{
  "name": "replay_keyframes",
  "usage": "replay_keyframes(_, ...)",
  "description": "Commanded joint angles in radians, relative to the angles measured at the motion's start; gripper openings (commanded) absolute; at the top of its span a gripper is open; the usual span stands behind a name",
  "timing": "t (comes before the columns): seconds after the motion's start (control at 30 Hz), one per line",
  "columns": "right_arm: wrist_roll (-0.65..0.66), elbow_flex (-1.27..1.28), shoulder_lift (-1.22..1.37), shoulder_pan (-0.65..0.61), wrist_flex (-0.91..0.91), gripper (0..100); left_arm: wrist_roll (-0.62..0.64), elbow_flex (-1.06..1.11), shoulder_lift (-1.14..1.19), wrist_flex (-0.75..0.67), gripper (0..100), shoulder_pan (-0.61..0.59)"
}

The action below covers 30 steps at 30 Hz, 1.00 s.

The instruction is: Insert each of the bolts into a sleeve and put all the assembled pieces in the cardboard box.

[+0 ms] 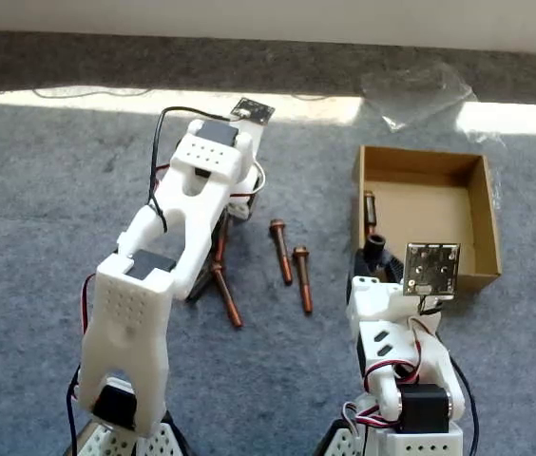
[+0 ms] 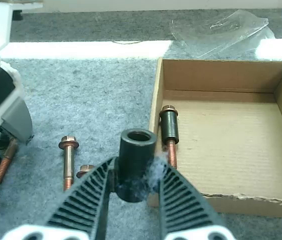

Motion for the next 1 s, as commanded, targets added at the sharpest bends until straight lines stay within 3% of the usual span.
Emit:
replay_keyframes(0.0,-0.006,-0.004,-0.008,0.005,-0.036,0.5,-0.002,-0.039,-0.067,-0.006,11,-0.019)
replay_keyframes(0.27,-0.006,-0.004,-0.008,0.005,-0.036,0.5,-0.002,-0.036,-0.064,-0.011,11,-0.067)
replay_keyframes(0.83,-0.006,-0.004,-0.008,0.005,-0.036,0.5,0.009,-0.018,-0.030,-0.014,10,0.001)
replay_keyframes(0.97,-0.006,-0.004,-0.008,0.005,-0.036,0.5,0.121,-0.021,0.028,-0.029,10,0.007)
